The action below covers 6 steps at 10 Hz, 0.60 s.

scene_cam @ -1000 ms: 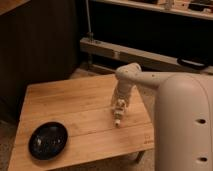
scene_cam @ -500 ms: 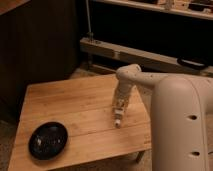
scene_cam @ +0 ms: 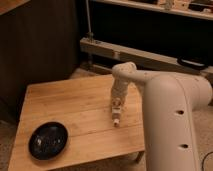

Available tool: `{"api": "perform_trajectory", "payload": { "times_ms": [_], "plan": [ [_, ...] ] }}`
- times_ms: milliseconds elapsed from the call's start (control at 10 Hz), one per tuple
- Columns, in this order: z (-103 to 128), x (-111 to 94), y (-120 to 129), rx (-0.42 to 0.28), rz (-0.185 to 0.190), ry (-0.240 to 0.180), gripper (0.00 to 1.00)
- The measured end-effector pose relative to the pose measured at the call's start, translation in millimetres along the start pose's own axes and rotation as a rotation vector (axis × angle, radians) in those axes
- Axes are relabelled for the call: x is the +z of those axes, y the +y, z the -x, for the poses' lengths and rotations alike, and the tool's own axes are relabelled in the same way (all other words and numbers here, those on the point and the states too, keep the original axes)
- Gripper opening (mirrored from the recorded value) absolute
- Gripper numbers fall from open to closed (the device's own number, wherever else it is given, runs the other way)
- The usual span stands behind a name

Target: Place the bottle in the ceramic bowl

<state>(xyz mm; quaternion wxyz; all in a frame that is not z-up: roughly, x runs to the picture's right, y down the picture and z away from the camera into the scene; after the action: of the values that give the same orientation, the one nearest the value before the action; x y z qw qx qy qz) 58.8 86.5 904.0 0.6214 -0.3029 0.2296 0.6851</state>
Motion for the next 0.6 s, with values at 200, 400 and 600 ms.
{"api": "perform_trajectory", "payload": {
  "times_ms": [200,400,600],
  "plan": [
    [-1,-2,24,-0.054,0.026,0.006,0.00],
    [-6,-19,71,-0.145,0.061,-0.009,0.00],
    [-16,-50,107,-0.225,0.082,-0.032,0.00]
  ]
}}
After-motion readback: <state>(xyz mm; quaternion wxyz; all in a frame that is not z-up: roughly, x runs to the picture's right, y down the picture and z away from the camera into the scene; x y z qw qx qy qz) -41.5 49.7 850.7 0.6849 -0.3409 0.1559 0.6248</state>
